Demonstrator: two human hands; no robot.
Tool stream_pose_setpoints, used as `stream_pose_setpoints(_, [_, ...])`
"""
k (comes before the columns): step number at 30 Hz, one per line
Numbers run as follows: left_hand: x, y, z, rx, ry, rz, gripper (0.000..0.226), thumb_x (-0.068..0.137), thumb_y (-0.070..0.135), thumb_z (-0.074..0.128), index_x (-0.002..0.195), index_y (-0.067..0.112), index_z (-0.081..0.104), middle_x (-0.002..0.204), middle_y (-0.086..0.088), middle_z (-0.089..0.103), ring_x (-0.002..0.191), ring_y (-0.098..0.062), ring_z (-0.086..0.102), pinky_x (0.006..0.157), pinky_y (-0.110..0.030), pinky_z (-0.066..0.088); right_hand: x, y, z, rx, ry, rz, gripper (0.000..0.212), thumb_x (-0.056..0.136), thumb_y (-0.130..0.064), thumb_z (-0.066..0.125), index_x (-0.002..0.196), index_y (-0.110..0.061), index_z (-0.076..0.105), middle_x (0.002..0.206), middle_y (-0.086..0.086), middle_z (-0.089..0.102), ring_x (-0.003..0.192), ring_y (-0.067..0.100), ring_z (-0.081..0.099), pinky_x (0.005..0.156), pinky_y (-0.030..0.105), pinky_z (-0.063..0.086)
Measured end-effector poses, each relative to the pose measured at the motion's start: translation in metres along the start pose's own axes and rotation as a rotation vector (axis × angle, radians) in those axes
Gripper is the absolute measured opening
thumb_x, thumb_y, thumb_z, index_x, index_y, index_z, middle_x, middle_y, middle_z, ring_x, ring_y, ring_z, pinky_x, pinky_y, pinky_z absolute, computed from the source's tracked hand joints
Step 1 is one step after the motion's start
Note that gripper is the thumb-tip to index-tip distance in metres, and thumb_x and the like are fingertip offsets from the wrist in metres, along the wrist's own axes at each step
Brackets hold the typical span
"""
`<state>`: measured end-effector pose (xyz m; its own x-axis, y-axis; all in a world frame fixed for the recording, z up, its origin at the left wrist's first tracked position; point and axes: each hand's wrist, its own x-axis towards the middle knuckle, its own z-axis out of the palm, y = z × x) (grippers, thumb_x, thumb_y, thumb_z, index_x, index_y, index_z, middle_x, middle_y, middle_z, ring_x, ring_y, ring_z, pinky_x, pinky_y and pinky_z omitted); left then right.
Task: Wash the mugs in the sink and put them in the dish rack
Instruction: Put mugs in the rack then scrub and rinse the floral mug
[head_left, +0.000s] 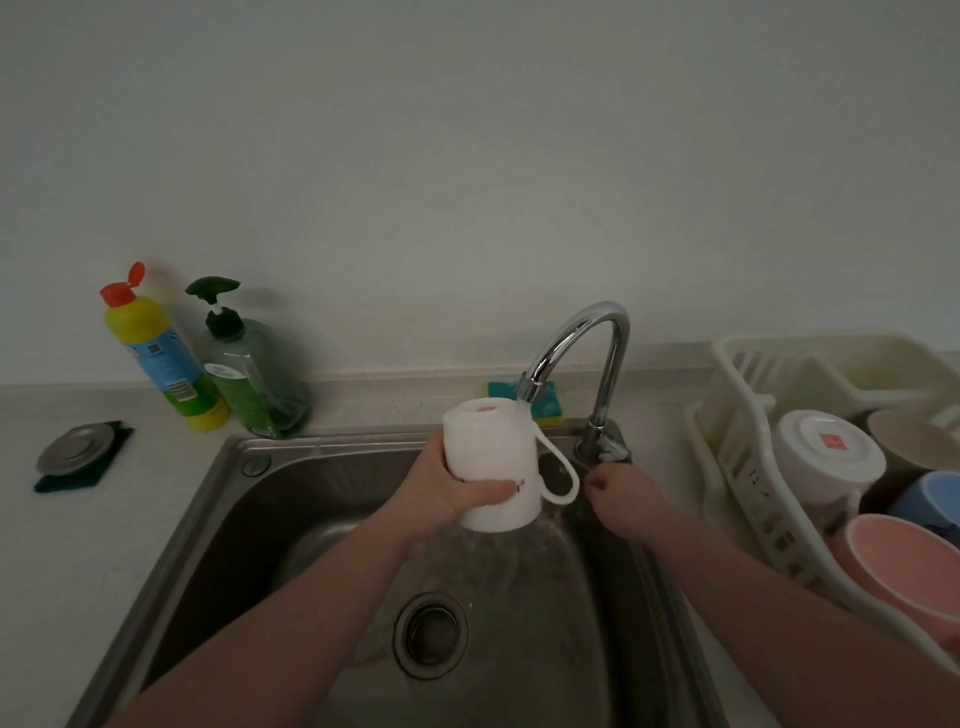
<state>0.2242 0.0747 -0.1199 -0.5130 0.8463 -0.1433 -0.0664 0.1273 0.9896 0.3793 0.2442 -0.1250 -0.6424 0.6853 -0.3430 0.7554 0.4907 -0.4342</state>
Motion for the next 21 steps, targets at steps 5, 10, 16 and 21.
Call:
stream_pose_setpoints(5, [0.002,-0.005,0.001,0.046,-0.010,0.014,0.096,0.055,0.018,0.093,0.136,0.030,0.043,0.127,-0.001,0.062,0.116,-0.021,0.061,0.088,-0.050,0.055,0.004,0.000,-0.002,0.030,0.145,-0.022,0.030,0.096,-0.012,0.042,0.119,-0.011,0.062,0.117,0.013,0.062,0.108,0.026,0.057,0.085,0.024,0.040])
stream_pose_setpoints(10, [0.002,-0.008,0.001,0.063,-0.015,0.014,0.090,0.058,0.014,0.092,0.134,0.031,0.046,0.125,0.001,0.064,0.114,-0.019,0.062,0.088,-0.048,0.056,0.005,0.004,-0.003,0.116,0.245,0.001,0.034,0.095,-0.009,0.044,0.124,-0.014,0.059,0.119,0.011,0.061,0.106,0.024,0.057,0.085,0.026,0.042])
stream_pose_setpoints(16, [0.000,-0.006,0.000,0.083,0.002,-0.001,0.092,0.052,0.018,0.092,0.130,0.032,0.047,0.123,0.004,0.064,0.112,-0.015,0.062,0.088,-0.042,0.057,0.013,0.006,-0.014,0.240,0.319,0.009,0.015,0.090,-0.001,0.052,0.098,-0.009,0.060,0.082,0.001,0.054,0.070,0.008,0.050,0.057,0.019,0.036])
stream_pose_setpoints(21, [0.001,-0.003,0.001,0.131,0.017,-0.009,0.094,0.052,0.020,0.093,0.131,0.035,0.043,0.124,0.008,0.061,0.113,-0.012,0.060,0.088,-0.043,0.056,0.009,0.001,-0.014,0.299,0.261,-0.001,0.015,0.095,-0.012,0.050,0.109,-0.011,0.056,0.097,0.003,0.056,0.078,0.010,0.049,0.060,0.022,0.036])
